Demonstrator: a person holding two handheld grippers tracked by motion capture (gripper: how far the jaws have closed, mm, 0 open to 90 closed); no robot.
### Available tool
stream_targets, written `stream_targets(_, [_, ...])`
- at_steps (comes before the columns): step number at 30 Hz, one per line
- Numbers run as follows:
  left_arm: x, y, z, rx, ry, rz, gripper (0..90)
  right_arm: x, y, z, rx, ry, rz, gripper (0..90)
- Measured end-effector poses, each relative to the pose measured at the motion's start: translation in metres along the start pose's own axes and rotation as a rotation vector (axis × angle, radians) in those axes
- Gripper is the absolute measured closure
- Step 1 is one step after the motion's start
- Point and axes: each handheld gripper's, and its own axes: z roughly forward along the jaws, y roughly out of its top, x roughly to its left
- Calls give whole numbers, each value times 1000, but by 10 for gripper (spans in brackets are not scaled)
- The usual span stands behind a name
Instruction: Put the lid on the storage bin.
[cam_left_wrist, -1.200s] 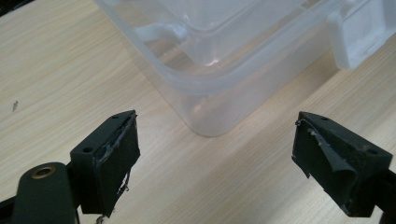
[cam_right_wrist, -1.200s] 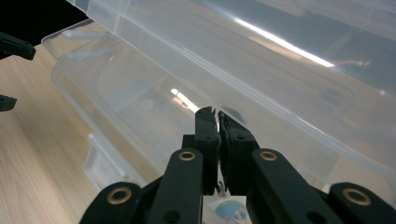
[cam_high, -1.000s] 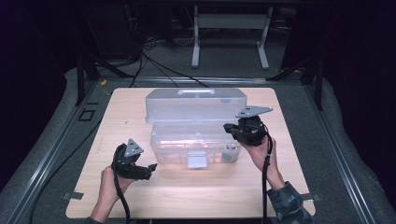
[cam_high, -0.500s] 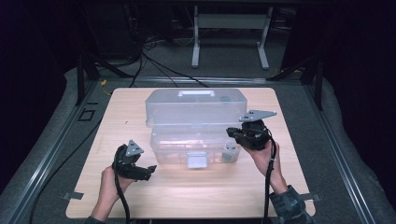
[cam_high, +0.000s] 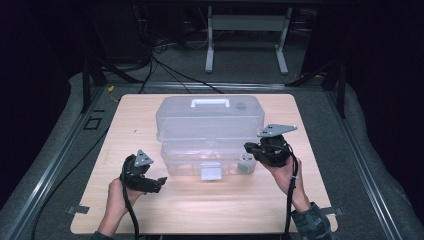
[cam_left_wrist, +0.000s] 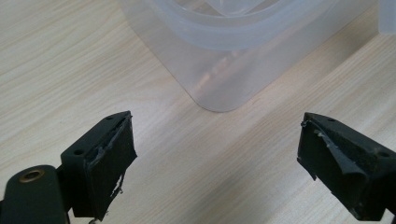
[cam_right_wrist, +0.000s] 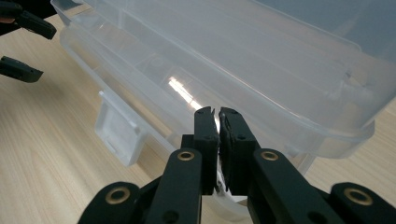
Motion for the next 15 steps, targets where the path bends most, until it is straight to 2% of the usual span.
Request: stream_targets(15, [3, -1, -4, -12, 7, -2, 106, 4, -18, 9, 49, 2, -9, 866])
